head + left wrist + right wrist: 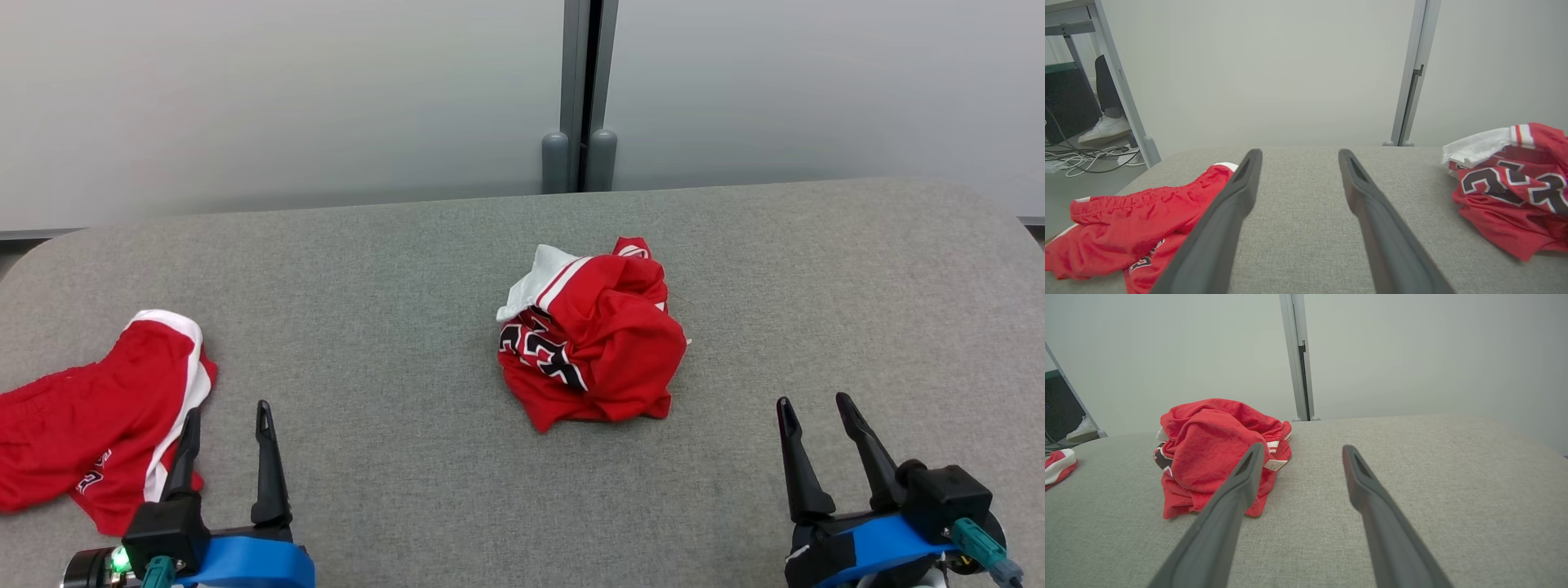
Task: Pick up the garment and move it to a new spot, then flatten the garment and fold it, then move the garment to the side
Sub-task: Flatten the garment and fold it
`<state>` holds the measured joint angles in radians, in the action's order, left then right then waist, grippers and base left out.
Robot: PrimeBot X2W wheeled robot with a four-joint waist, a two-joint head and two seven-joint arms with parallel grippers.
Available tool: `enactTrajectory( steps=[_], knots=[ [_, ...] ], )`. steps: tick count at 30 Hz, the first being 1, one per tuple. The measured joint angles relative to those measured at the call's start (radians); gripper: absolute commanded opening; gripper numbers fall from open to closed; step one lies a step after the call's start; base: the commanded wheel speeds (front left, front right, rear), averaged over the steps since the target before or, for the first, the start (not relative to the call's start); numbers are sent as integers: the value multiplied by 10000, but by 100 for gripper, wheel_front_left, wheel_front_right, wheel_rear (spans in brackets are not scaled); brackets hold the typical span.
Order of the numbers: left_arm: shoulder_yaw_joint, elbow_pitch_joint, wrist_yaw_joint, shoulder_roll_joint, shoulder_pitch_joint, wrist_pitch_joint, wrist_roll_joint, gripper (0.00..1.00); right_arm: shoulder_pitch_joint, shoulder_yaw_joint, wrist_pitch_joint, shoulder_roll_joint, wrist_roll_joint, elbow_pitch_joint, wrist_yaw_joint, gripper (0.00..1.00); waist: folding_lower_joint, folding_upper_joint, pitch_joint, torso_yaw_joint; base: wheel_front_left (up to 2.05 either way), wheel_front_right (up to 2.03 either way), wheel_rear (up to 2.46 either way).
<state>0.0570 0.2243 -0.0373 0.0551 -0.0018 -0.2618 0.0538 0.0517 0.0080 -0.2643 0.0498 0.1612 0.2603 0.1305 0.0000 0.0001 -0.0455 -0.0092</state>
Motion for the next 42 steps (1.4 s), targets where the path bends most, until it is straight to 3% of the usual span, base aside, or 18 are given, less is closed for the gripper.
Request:
enactTrajectory(
  steps=[17,23,35,42],
  knots=[
    [-96,25,-2,-25,-146,0,10,100,52,61,0,0,8,4,0,100,0,0,-233,-80,0,0,0],
    [-529,353,-330,-31,-1208,0,132,100,293,228,0,-2,73,0,0,100,2,0,-527,-369,0,0,0],
    [-2293,2832,-867,430,-5109,38,-88,100,717,272,0,0,245,-90,0,100,2,1,-1364,-1438,0,0,0],
    [-3996,4706,-886,568,-6342,591,654,100,859,274,0,0,441,-105,0,100,1,1,-1729,-2062,0,0,0]
  ],
)
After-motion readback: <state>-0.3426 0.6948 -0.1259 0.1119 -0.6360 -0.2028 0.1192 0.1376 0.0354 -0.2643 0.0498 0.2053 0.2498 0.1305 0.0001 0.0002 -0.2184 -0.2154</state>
